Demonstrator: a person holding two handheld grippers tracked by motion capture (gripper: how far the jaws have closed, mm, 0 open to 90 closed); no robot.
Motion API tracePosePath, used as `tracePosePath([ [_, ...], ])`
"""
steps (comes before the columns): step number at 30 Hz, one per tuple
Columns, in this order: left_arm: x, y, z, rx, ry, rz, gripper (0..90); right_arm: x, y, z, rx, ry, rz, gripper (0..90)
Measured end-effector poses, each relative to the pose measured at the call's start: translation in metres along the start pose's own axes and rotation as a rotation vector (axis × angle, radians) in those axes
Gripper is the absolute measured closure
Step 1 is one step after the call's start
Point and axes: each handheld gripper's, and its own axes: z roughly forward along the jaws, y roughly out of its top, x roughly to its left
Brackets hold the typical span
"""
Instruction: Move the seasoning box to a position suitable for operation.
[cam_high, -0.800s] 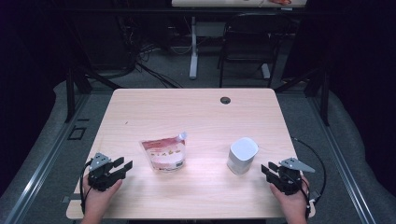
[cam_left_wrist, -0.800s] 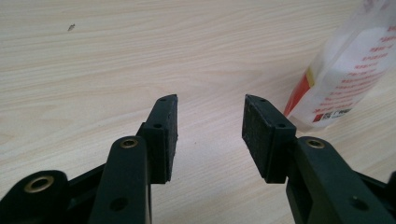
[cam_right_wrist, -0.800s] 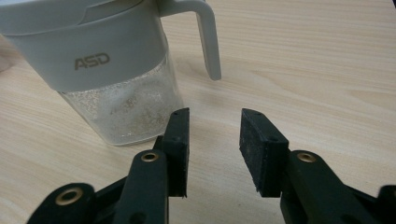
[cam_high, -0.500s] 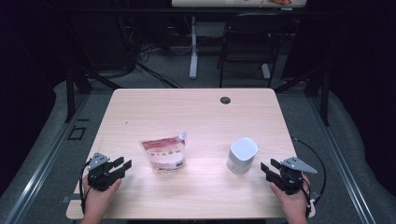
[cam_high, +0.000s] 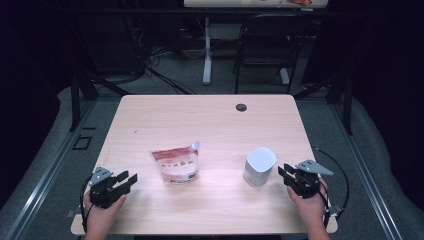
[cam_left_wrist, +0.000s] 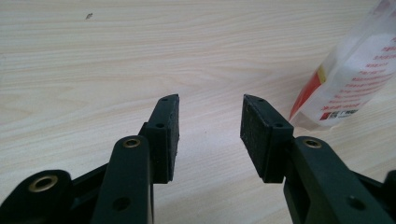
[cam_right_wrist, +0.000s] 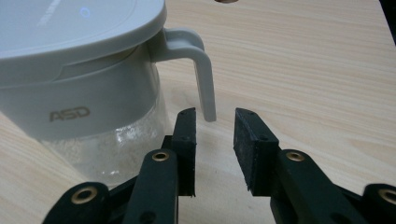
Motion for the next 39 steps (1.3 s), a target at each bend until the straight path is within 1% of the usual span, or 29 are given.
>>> tracePosePath([
  [2, 0.000, 0.000, -0.001, -0.001, 0.000, 0.001, 57.6, -0.001, 0.002, 0.004, 0.004, -0.002, -0.010, 69.5],
  [4, 0.001, -0.001, -0.001, 0.005, -0.008, -0.001, 59.9, -0.002, 0.003, 0.009, 0.001, 0.009, -0.007, 69.1],
  [6, 0.001, -0.001, 0.000, 0.010, -0.010, 0.006, 62.1, -0.002, 0.006, 0.014, 0.011, 0.007, -0.019, 69.1],
  [8, 0.001, -0.001, 0.001, 0.010, -0.008, 0.006, 63.2, -0.002, 0.007, 0.020, 0.013, 0.014, -0.020, 69.1],
  [9, 0.001, -0.001, 0.001, 0.010, -0.008, 0.006, 63.2, -0.002, 0.007, 0.020, 0.013, 0.014, -0.020, 69.1],
  [10, 0.001, -0.002, 0.001, 0.015, -0.009, 0.003, 63.3, -0.003, 0.008, 0.025, 0.024, 0.011, -0.025, 68.9],
  [11, 0.001, -0.002, 0.001, 0.015, -0.009, 0.003, 63.4, -0.003, 0.008, 0.025, 0.024, 0.011, -0.025, 68.9],
  [13, 0.001, -0.002, 0.002, 0.019, -0.007, 0.010, 63.4, -0.003, 0.011, 0.031, 0.032, 0.010, -0.037, 68.8],
  [14, 0.001, -0.002, 0.002, 0.020, -0.005, 0.013, 63.4, -0.003, 0.011, 0.032, 0.019, 0.013, -0.039, 69.2],
  [16, 0.001, -0.002, 0.002, 0.020, -0.006, 0.013, 64.3, -0.002, 0.012, 0.034, 0.013, 0.029, -0.020, 71.7],
  [17, 0.001, -0.002, 0.002, 0.020, -0.006, 0.013, 65.3, -0.002, 0.012, 0.035, 0.017, 0.034, -0.018, 73.1],
  [20, 0.000, -0.002, 0.001, 0.020, -0.007, 0.016, 66.6, -0.003, 0.012, 0.034, 0.025, 0.035, -0.026, 77.6],
  [21, 0.000, -0.002, 0.001, 0.020, -0.007, 0.016, 66.8, -0.003, 0.012, 0.034, 0.025, 0.035, -0.026, 77.6],
  [22, 0.000, -0.001, 0.002, 0.024, -0.008, 0.024, 66.9, -0.002, 0.012, 0.033, 0.029, 0.040, -0.034, 79.8],
  [25, 0.000, -0.001, 0.003, 0.027, -0.013, 0.021, 67.7, 0.000, 0.014, 0.032, 0.039, 0.023, -0.060, 80.7],
  [29, 0.000, 0.000, 0.003, 0.031, -0.017, 0.025, 68.1, 0.002, 0.013, 0.029, 0.045, 0.017, -0.067, 81.2],
  [30, 0.000, 0.000, 0.003, 0.026, -0.016, 0.026, 68.1, 0.002, 0.013, 0.028, 0.053, 0.015, -0.076, 81.3],
  [31, 0.000, 0.000, 0.003, 0.025, -0.016, 0.026, 68.1, 0.003, 0.012, 0.027, 0.047, 0.013, -0.083, 81.6],
  [32, 0.000, 0.001, 0.003, 0.023, -0.015, 0.026, 68.1, 0.004, 0.012, 0.025, 0.056, 0.009, -0.092, 81.7],
  [33, 0.000, 0.001, 0.003, 0.025, -0.014, 0.027, 68.2, 0.005, 0.011, 0.024, 0.054, 0.012, -0.095, 81.9],
  [34, 0.000, 0.001, 0.003, 0.025, -0.014, 0.027, 68.3, 0.006, 0.010, 0.021, 0.067, 0.008, -0.099, 82.1],
  [35, 0.001, 0.001, 0.003, 0.021, -0.016, 0.026, 68.3, 0.008, 0.010, 0.020, 0.069, 0.005, -0.097, 82.2],
  [37, 0.001, 0.002, 0.003, 0.020, -0.018, 0.025, 68.4, 0.011, 0.008, 0.015, 0.076, 0.004, -0.113, 82.5],
  [38, 0.001, 0.002, 0.003, 0.020, -0.018, 0.026, 68.4, 0.013, 0.007, 0.014, 0.074, -0.005, -0.116, 82.6],
  [39, 0.001, 0.002, 0.003, 0.019, -0.018, 0.028, 68.3, 0.014, 0.006, 0.011, 0.079, 0.001, -0.117, 82.7],
])
